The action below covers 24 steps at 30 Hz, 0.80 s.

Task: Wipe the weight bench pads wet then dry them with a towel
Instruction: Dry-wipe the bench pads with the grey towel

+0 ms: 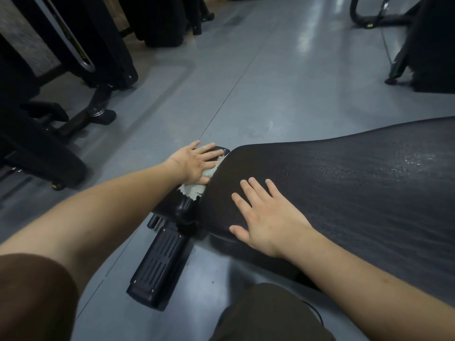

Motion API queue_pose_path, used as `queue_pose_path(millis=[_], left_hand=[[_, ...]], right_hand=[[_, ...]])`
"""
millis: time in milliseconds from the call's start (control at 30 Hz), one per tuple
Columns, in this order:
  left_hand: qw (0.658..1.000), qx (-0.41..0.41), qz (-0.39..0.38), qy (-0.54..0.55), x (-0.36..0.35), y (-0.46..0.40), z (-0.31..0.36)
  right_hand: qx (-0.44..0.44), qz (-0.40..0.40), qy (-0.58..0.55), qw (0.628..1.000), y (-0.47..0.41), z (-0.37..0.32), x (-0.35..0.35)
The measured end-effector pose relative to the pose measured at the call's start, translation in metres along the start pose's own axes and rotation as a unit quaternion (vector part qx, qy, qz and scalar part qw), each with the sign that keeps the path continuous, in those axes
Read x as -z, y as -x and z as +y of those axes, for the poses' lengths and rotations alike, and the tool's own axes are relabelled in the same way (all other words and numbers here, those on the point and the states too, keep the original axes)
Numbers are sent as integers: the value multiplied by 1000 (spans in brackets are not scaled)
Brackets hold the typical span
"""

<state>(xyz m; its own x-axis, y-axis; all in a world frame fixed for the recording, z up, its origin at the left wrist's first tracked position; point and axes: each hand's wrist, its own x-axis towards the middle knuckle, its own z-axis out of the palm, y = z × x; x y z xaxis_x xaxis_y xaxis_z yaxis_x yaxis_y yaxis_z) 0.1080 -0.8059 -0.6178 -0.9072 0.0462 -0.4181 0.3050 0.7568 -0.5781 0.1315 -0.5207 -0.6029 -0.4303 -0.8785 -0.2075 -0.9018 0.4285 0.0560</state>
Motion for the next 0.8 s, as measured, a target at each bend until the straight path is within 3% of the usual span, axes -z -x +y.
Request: queue_pose_path(millis=[400, 633, 800], left_hand=[[976, 39, 53, 205, -40, 54, 23], [934, 98, 120, 322, -75, 106, 59], [916, 151, 151, 340, -82, 119, 75]], right_hand=[[-3, -8, -14, 1000, 2, 0, 2], [-7, -8, -9, 1000, 3, -1, 2], [-11, -14, -3, 1000, 2, -2, 3]])
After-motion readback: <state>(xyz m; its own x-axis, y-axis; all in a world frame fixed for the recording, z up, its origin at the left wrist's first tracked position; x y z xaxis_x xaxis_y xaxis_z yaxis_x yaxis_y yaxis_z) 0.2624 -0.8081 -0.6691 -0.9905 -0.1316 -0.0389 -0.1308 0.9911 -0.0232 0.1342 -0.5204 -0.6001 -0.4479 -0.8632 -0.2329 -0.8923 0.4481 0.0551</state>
